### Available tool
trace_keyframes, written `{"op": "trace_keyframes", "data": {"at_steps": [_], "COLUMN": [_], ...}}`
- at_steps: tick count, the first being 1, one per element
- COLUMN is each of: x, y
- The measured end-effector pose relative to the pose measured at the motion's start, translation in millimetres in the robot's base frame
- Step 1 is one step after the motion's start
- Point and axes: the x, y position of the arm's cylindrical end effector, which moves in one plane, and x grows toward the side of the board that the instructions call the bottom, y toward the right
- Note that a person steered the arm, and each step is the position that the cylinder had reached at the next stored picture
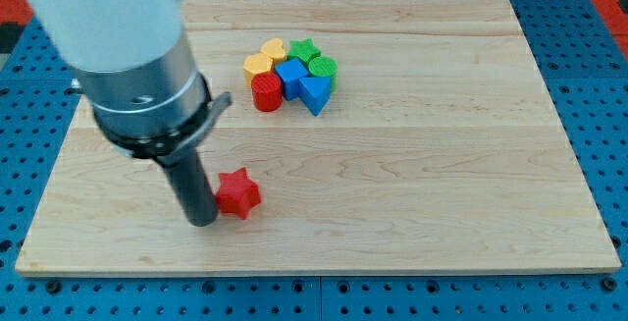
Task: Push the red star closer to the blocks
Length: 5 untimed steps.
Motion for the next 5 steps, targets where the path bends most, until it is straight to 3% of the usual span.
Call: {"op": "trace_keyframes", "data": {"at_steps": [2, 5], "x": [-5, -64], "y": [60, 57]}}
